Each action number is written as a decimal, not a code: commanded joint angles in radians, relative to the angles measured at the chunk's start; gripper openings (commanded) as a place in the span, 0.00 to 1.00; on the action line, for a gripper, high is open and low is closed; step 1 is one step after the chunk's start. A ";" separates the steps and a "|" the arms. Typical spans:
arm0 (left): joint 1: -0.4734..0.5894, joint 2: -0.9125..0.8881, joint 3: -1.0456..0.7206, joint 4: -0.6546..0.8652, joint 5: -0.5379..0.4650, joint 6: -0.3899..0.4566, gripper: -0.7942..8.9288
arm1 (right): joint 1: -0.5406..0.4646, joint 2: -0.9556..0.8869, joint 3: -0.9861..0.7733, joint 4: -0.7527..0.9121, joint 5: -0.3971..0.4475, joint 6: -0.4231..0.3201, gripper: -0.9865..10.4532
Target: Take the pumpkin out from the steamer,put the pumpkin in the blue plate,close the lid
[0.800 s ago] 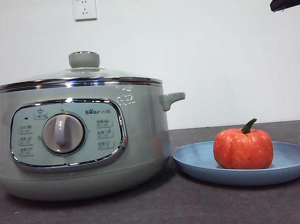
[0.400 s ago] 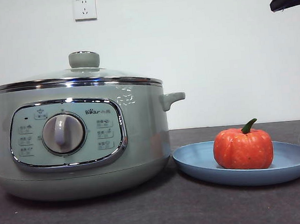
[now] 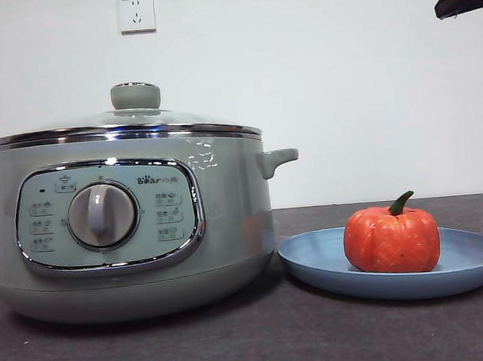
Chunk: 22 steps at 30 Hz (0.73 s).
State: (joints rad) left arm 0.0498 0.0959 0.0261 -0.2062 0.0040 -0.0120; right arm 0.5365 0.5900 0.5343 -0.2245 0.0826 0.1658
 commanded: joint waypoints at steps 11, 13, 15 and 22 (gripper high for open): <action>0.004 -0.002 -0.008 -0.012 0.003 -0.008 0.08 | -0.037 -0.104 -0.009 -0.147 0.002 -0.057 0.07; 0.004 -0.002 -0.008 -0.012 0.002 -0.008 0.08 | -0.107 -0.183 -0.016 -0.220 -0.027 -0.094 0.07; 0.004 -0.002 -0.008 -0.014 0.001 -0.008 0.08 | -0.217 -0.264 -0.040 -0.220 -0.091 -0.122 0.07; 0.004 -0.002 -0.008 -0.013 0.001 -0.008 0.08 | -0.507 -0.442 -0.226 0.048 -0.139 -0.200 0.07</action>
State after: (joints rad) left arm 0.0498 0.0959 0.0261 -0.2066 0.0036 -0.0120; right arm 0.0452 0.1577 0.3542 -0.2256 -0.0521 -0.0029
